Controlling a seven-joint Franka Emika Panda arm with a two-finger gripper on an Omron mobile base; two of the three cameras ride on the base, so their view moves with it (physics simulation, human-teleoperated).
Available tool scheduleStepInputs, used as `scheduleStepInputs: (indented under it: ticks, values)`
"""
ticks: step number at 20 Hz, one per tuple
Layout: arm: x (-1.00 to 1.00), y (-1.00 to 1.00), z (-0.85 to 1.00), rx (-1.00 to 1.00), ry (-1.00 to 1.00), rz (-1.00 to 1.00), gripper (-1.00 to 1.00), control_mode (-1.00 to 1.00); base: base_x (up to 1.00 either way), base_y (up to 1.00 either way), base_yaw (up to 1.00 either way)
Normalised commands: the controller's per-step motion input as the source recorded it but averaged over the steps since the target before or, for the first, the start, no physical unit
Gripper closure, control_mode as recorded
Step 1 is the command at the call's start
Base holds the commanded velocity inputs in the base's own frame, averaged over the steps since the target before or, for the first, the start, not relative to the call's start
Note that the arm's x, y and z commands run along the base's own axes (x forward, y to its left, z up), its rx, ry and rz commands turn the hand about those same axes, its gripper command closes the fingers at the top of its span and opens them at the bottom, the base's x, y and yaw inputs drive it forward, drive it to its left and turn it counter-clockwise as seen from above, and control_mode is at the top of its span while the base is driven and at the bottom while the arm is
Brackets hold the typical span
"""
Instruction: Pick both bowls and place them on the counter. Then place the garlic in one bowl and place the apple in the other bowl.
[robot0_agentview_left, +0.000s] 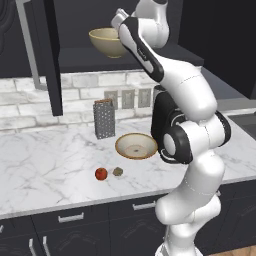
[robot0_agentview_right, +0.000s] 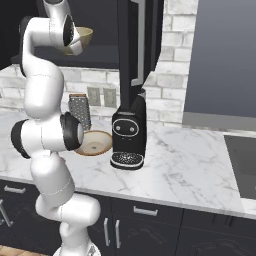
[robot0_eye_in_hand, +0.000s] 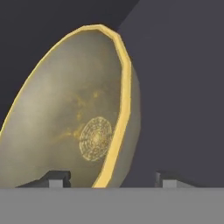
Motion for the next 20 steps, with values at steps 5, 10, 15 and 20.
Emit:
scheduleStepInputs:
  ticks: [5,10,15,20]
  values:
    - [-0.02,0.01,-0.26,0.01,0.00,0.00,1.00,-1.00,0.00,0.00,0.00]
    - [-0.23,0.00,-0.20,0.03,-0.04,0.00,1.00,-1.00,0.00,0.00,0.00]
    - [-0.48,0.00,-0.17,0.01,-0.16,-0.01,1.00,-1.00,0.00,0.00,0.00]
    - [-0.60,0.00,-0.16,0.02,-0.15,-0.02,1.00,-1.00,0.00,0.00,0.00]
